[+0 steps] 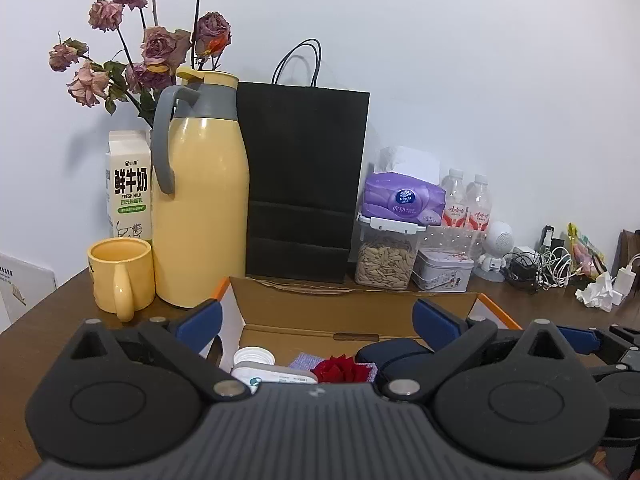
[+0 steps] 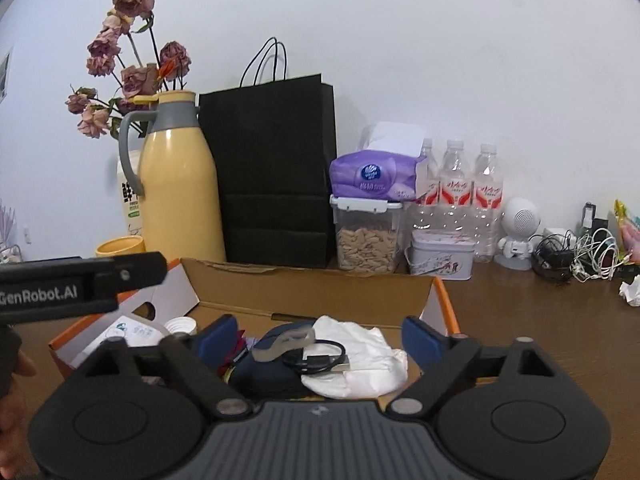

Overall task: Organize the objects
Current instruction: 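Open both grippers to release the soap bar and cap into the box, then withdraw both grippers from the box toward the remaining white caps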

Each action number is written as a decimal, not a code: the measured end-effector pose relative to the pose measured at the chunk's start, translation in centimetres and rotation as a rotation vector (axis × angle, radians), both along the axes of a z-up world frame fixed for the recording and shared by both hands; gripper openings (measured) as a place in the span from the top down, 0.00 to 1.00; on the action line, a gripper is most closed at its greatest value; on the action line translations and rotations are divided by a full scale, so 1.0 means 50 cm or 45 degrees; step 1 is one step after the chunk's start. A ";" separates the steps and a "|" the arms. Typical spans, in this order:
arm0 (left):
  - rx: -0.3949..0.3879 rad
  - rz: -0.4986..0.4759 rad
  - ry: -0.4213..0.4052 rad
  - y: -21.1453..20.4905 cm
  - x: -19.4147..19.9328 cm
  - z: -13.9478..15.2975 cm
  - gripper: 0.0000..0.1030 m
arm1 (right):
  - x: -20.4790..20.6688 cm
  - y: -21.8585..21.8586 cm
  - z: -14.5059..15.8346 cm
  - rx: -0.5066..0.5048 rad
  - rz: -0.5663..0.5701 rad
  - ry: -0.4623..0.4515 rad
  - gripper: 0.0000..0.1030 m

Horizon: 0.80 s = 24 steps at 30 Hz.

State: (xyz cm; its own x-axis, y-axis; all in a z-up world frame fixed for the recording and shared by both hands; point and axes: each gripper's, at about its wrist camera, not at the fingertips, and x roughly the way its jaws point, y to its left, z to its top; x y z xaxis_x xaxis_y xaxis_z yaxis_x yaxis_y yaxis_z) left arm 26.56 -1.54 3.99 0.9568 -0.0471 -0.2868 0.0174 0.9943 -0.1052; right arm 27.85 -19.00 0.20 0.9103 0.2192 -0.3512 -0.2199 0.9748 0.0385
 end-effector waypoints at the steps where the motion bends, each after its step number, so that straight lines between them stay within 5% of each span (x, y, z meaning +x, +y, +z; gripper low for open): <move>1: 0.000 0.002 0.000 0.001 -0.001 0.000 0.00 | 0.000 -0.001 0.001 0.002 -0.001 -0.001 0.06; 3: -0.002 0.006 0.003 0.003 -0.003 0.001 0.00 | -0.002 -0.003 0.002 0.007 -0.001 -0.005 0.00; 24: -0.010 -0.071 0.024 0.026 -0.121 0.012 0.00 | -0.103 -0.002 0.011 -0.061 0.073 -0.024 0.00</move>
